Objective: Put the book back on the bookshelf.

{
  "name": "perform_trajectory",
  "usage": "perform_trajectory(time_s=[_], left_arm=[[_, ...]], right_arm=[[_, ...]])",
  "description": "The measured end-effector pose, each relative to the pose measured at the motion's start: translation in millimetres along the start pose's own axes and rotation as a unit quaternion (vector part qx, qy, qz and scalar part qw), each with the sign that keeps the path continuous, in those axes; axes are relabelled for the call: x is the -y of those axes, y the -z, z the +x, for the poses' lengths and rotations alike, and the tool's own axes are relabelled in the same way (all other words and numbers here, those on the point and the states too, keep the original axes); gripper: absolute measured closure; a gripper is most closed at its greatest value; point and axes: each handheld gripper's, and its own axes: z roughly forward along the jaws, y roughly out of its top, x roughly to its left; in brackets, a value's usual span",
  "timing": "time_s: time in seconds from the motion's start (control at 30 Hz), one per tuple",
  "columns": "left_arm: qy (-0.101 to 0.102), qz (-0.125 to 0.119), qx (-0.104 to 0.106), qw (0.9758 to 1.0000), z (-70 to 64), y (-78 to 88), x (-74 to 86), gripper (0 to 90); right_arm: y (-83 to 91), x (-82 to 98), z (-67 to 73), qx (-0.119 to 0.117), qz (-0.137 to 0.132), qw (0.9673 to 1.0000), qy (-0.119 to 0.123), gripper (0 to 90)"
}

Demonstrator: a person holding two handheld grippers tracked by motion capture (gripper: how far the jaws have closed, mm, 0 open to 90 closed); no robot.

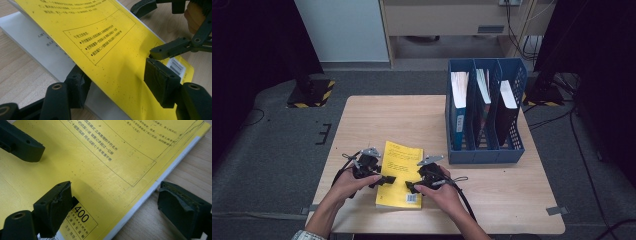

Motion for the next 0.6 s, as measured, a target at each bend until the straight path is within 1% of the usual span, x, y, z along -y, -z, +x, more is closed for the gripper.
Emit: perform_trajectory(time_s=[0.13,0.17,0.2,0.27,0.3,0.5,0.6], left_arm=[[0.001,-0.003,-0.011,0.9999,0.2,-2.3,-1.1,35.9],[0.002,-0.005,-0.010,0.9999,0.6,-2.3,-1.3,35.9],[0.003,-0.007,-0.008,0.9999,1.2,-1.9,-1.4,35.9],[0.009,-0.020,-0.004,0.9998,3.2,1.2,-1.6,35.9],[0.009,-0.020,-0.004,0.9998,3.2,1.2,-1.6,35.9],[-0.001,-0.023,0.000,0.9997,1.4,8.8,-3.2,35.1],[-0.005,-0.023,0.001,0.9997,0.7,9.6,-3.2,34.7]], right_arm=[[0.0,0.2,-0.4,0.001,-0.002,1.0000,-0.002,12.6],[-0.2,0.7,-1.2,0.001,-0.005,1.0000,0.002,12.5],[-0.2,0.7,-1.2,0.001,-0.005,1.0000,0.002,12.5],[0.0,0.9,-1.1,0.000,-0.005,1.0000,0.000,12.6],[0.0,0.9,-1.1,0.000,-0.005,1.0000,0.000,12.6],[0.0,1.2,-1.4,0.001,-0.006,1.0000,0.004,12.5],[0.0,1.2,-1.4,0.001,-0.006,1.0000,0.004,12.5]])
